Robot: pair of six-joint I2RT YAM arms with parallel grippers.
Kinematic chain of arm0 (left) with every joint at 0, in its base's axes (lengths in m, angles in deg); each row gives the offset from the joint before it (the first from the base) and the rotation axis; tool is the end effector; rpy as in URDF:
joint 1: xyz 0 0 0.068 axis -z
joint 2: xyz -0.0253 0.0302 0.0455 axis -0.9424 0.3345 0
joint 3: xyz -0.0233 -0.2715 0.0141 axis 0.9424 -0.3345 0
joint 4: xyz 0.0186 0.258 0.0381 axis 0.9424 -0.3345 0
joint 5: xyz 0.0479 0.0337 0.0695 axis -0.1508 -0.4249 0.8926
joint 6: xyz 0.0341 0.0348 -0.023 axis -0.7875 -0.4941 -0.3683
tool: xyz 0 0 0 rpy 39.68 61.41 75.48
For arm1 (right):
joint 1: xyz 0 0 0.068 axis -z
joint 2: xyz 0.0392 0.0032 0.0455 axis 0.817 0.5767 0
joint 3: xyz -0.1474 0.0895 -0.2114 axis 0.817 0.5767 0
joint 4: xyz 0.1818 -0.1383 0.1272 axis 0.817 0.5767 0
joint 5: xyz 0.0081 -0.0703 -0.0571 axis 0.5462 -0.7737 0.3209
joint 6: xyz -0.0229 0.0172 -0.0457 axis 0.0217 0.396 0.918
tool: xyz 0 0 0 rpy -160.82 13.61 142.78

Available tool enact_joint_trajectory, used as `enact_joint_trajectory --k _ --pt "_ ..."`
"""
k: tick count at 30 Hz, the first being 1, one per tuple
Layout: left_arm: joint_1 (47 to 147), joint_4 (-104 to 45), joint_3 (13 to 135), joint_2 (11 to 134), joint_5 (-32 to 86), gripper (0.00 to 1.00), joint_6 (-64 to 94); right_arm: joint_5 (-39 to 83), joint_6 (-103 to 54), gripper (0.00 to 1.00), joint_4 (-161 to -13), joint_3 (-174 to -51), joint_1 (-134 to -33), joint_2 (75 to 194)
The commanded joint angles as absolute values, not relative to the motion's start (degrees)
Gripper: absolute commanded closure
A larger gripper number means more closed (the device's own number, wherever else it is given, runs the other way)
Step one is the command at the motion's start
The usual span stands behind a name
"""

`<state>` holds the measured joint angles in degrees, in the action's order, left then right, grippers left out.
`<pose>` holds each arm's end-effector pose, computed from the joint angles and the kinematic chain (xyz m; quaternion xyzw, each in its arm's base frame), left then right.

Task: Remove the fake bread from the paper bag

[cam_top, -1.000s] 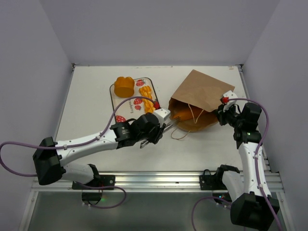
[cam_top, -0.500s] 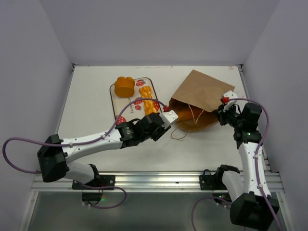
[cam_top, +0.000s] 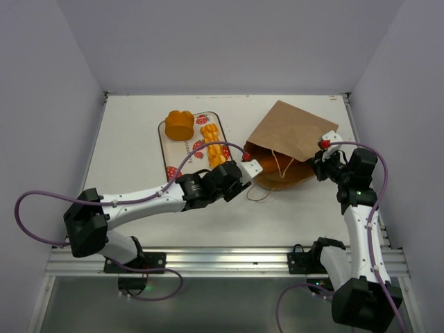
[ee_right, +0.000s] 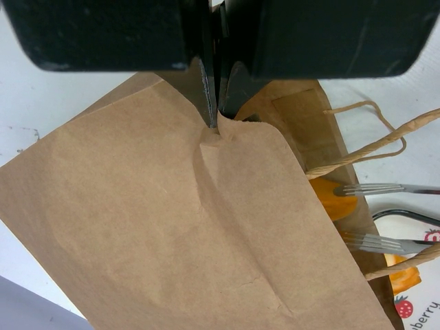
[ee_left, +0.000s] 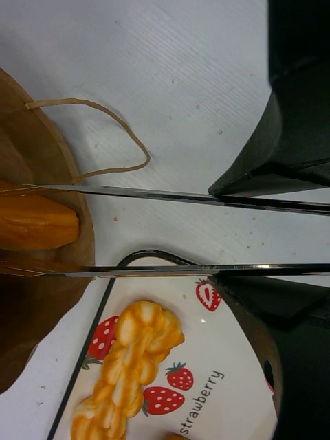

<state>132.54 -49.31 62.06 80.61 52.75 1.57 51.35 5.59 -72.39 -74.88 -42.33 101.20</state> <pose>0.1597 -0.2784 0.2619 0.4194 0.7983 -0.0873 0.4233 0.1879 -0.0196 0.2835 -0.2447 0.7810 0.1002 0.5657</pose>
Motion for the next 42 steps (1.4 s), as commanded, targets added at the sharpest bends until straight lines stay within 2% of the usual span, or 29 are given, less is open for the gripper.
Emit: enact_joint_trajectory --k 1,22,28,31,32,34,37,39,42 --pt "132.95 -46.2 65.2 81.66 55.36 0.51 -0.49 52.48 6.12 1.0 -73.4 -75.07 -41.86 101.09" --pt "132.77 -49.98 72.85 92.47 58.7 0.47 -0.75 52.83 6.12 1.0 -73.31 -74.98 -41.69 100.92" --pt "132.77 -50.68 73.38 94.14 57.91 0.52 0.03 53.01 6.12 1.0 -73.31 -74.98 -41.6 100.92" --pt "132.77 -50.68 73.11 94.4 57.21 0.59 0.13 53.01 6.12 1.0 -73.31 -74.98 -41.51 100.92" --pt "132.77 -50.86 73.11 94.58 57.29 0.67 0.3 53.01 6.12 1.0 -73.31 -74.98 -41.51 100.92" --pt "132.77 -51.12 73.2 94.67 56.77 0.73 0.3 53.01 6.12 1.0 -73.22 -74.98 -41.51 100.83" --pt "132.77 -51.56 73.11 94.41 56.59 0.9 0.48 53.09 6.12 1.0 -73.13 -75.07 -41.42 100.65" --pt "132.68 -52.0 73.11 93.71 56.07 0.98 0.83 53.09 6.12 1.0 -73.13 -74.98 -41.34 100.57" --pt "132.77 -52.53 72.76 91.86 54.84 1.0 1.27 53.18 6.12 1.0 -73.13 -74.98 -41.25 100.57"
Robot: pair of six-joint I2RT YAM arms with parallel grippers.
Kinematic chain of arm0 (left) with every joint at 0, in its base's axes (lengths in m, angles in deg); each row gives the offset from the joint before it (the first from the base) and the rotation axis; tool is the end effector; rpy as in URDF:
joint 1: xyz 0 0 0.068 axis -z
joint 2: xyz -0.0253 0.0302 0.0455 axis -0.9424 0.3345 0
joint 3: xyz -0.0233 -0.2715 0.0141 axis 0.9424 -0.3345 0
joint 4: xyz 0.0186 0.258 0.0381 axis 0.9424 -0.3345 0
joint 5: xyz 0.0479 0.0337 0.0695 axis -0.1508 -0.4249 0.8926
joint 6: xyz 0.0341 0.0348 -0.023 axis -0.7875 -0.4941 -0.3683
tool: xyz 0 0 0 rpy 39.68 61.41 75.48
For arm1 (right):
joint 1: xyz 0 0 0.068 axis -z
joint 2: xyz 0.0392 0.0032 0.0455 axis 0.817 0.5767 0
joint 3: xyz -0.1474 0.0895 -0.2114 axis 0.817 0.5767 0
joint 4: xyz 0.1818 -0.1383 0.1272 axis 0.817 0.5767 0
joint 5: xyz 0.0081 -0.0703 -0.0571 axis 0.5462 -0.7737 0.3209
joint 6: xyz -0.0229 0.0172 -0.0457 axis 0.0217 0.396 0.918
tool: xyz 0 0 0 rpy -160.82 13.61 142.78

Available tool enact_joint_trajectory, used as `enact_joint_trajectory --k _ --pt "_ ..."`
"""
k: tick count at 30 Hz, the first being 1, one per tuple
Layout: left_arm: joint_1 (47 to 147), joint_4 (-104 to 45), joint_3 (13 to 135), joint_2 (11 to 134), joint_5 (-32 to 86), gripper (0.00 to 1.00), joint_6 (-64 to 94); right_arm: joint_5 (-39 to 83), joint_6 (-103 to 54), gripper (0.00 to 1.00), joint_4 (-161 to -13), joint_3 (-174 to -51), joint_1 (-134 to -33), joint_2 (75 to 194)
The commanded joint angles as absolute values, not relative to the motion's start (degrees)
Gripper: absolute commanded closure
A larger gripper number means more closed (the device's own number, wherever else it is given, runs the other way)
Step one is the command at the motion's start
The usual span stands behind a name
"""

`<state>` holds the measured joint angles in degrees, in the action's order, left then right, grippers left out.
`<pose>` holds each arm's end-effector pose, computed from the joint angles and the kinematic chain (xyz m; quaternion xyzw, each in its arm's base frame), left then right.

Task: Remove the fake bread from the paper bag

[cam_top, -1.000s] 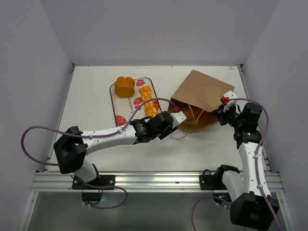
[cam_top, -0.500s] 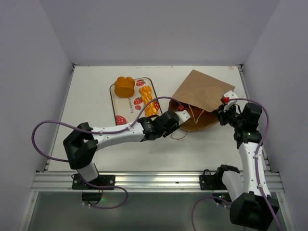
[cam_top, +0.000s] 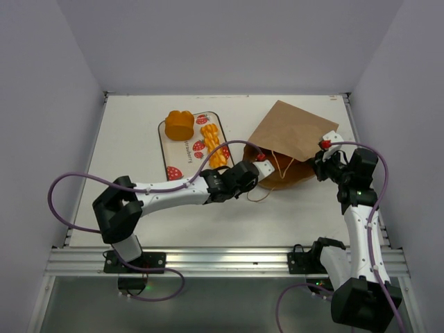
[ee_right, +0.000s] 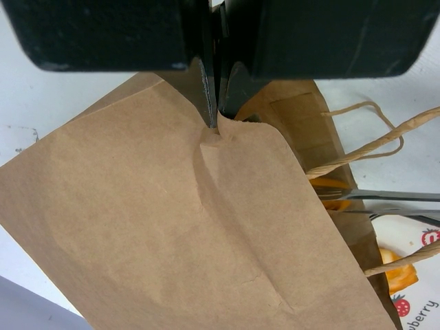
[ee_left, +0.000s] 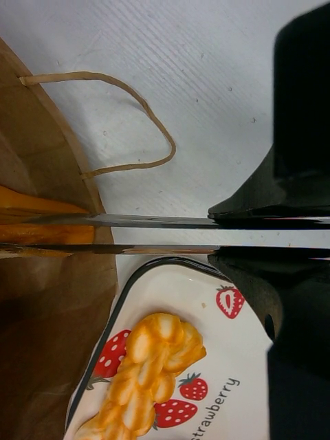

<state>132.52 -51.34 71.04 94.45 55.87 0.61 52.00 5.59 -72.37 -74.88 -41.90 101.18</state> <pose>0.1846 -0.3213 0.2315 0.4349 0.8113 -0.0308 0.3894 0.1875 -0.0206 0.2836 -0.2445 0.7802 0.1027 0.5666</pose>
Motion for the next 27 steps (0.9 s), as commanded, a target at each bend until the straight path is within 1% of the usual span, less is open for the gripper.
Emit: enact_joint_trajectory --k 1,13,21,27 --pt "132.77 -52.7 72.5 91.25 54.4 1.0 1.27 53.27 6.12 1.0 -73.13 -74.98 -41.33 100.57" --pt "132.86 -57.8 71.45 81.14 47.28 1.0 5.83 52.83 5.68 1.0 -73.22 -75.33 -41.25 100.92" --pt "132.95 -59.82 65.83 75.78 44.29 1.0 10.22 52.74 5.59 1.0 -73.22 -75.25 -41.07 100.74" --pt "132.86 -60.79 61.43 68.31 41.3 1.0 13.48 52.83 5.59 1.0 -73.22 -75.25 -40.98 100.83"
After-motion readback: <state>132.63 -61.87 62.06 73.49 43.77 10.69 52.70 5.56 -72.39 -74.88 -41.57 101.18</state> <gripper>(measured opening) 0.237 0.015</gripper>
